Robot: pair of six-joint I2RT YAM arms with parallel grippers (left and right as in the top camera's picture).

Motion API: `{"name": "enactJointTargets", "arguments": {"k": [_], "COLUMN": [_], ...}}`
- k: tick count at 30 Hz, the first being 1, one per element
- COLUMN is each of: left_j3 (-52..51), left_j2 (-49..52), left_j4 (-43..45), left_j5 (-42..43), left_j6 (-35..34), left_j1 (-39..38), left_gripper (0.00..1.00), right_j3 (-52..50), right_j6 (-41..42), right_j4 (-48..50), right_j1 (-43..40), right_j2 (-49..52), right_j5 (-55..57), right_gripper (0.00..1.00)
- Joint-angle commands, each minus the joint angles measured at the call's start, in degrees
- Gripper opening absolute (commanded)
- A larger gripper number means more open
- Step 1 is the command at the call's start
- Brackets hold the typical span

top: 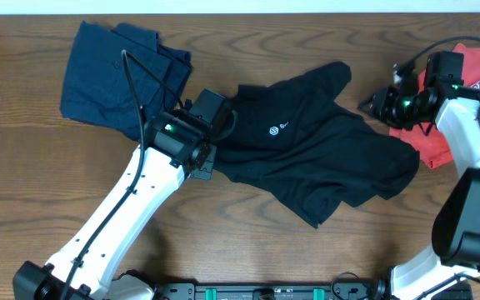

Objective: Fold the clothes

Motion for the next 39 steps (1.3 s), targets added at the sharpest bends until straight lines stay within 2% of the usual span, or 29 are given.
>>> {"name": "enactJointTargets", "arguments": {"k": [1,3,6,14,18,23,25,27,30,35,39], "left_j3": [0.63,0.63,0.63,0.63,0.63,0.63,0.63,0.63,0.63,0.63,0.63], "left_j2": [-1.07,-1.07,-1.07,-1.07,-1.07,-1.07,-1.07,-1.07,-1.07,-1.07,-1.07], "left_j4": [0.13,0.46,0.90,1.01,1.09,1.14,1.14,1.14,1.09,0.66,0.20], "left_j5": [-1.14,-1.14,-1.14,-1.14,-1.14,-1.14,-1.14,-1.14,-1.14,-1.14,-1.14], "left_j6": [-0.94,-0.94,-0.94,-0.94,-0.94,-0.94,-0.94,-0.94,-0.94,-0.92,-0.92], "left_j1": [0.20,0.20,0.20,0.20,0.20,0.20,0.20,0.20,0.20,0.20,0.20], "left_gripper": [0.11,0.12,0.15,0.16,0.17,0.17,0.17,0.17,0.17,0.17,0.17], "right_j3": [0.74,-0.02,-3.26,-16.98,-22.77,-27.34,-28.35,-28.39,-27.50,-22.32,-16.55], "right_j6": [-8.57,-10.64,-11.32,-4.68,0.39,2.25,3.45,4.42,4.55,3.41,2.32], "right_j4": [-8.44,-15.30,-20.06,-14.86,-10.49,-8.96,-8.11,-6.99,-6.93,-13.18,-17.57], "right_j1": [2.27,5.11,10.51,23.28,27.10,31.39,32.74,33.46,32.92,28.06,19.87], "right_j2": [-2.10,-1.97,-1.97,-1.97,-1.97,-1.97,-1.97,-1.97,-2.05,-3.48,-7.85], "right_j5": [-4.50,-3.65,0.66,5.53,6.29,5.20,5.27,5.62,6.16,11.69,17.00], "right_gripper": [0.51,0.55,0.56,0.54,0.53,0.52,0.42,0.21,0.03,0.01,0.01]}}
